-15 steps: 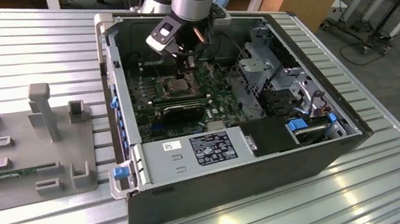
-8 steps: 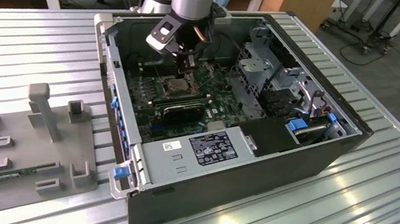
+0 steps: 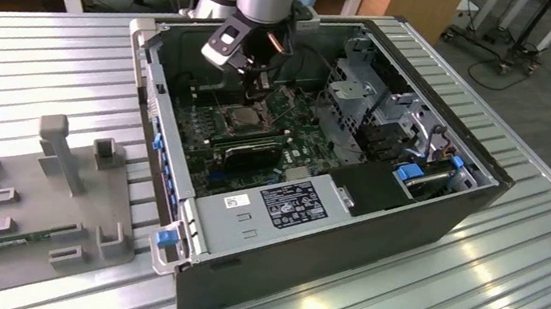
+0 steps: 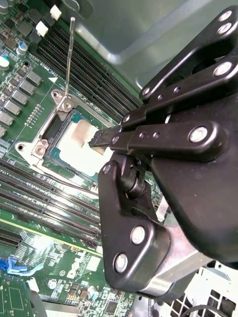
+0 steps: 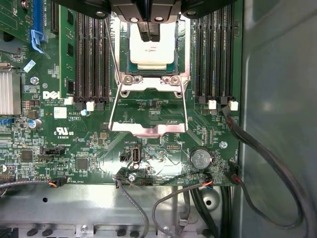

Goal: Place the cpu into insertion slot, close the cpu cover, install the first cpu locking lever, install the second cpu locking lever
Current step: 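Close the cpu cover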

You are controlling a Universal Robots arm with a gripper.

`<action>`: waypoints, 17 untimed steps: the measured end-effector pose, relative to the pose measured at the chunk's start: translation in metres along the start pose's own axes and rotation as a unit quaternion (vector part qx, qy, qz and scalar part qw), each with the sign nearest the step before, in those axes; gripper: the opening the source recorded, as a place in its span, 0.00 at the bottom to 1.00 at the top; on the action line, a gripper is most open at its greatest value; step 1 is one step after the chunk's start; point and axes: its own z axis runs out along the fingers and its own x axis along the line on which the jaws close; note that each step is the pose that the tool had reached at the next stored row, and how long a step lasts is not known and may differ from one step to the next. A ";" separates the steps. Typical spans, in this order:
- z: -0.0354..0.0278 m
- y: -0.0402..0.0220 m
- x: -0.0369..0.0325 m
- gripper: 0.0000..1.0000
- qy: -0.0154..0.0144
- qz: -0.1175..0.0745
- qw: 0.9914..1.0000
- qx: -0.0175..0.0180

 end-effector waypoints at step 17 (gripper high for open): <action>-0.0067 0.0003 0.0000 0.11 0.000 0.000 1.000 0.000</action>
